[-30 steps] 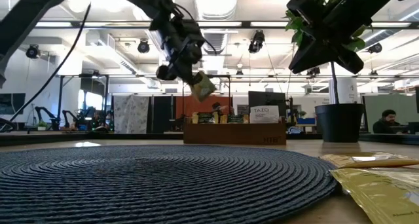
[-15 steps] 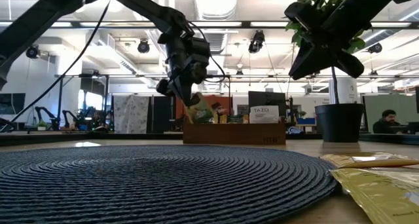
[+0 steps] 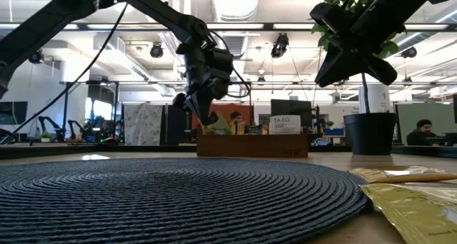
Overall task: Pick & Place Tea
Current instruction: Put the top yellow tea bag into the left section of the wooden organizer
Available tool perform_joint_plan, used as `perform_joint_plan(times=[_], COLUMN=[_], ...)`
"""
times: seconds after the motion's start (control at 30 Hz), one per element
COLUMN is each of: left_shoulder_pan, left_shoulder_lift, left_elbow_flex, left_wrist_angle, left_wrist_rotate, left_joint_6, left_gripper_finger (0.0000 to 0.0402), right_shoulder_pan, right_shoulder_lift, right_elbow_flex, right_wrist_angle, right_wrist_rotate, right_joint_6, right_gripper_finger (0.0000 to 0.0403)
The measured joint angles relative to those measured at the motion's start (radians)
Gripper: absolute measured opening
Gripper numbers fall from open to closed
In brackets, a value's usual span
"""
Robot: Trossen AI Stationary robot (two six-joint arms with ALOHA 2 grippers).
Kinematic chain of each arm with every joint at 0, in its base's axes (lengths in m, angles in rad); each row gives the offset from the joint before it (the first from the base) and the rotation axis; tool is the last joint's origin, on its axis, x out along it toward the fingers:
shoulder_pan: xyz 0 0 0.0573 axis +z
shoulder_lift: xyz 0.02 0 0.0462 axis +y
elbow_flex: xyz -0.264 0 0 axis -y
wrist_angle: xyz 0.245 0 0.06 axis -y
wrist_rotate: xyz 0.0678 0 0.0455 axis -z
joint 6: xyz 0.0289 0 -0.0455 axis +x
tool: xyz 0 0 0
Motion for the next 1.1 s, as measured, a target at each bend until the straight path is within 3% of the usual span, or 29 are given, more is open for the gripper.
perform_joint_plan(times=[0.27,0.6,1.1], left_shoulder_pan=[-0.004,-0.013,-0.023], left_shoulder_lift=[0.000,-0.001,-0.002], left_elbow_flex=[0.003,0.007,0.100], left_wrist_angle=[0.073,0.004,0.040], left_wrist_rotate=[-0.008,-0.145,-0.156], left_joint_6=[-0.002,0.043,0.057], left_gripper_finger=[0.0002,0.0013,0.0024], right_shoulder_pan=[0.000,0.000,0.000], right_shoulder_lift=[0.000,-0.001,-0.001], right_elbow_flex=[0.000,-0.003,-0.016], right_wrist_angle=[0.000,0.000,0.000], right_wrist_rotate=[0.003,0.008,0.010], right_joint_6=[0.000,0.004,0.023], right_gripper_finger=[0.0047,0.0047,0.0047])
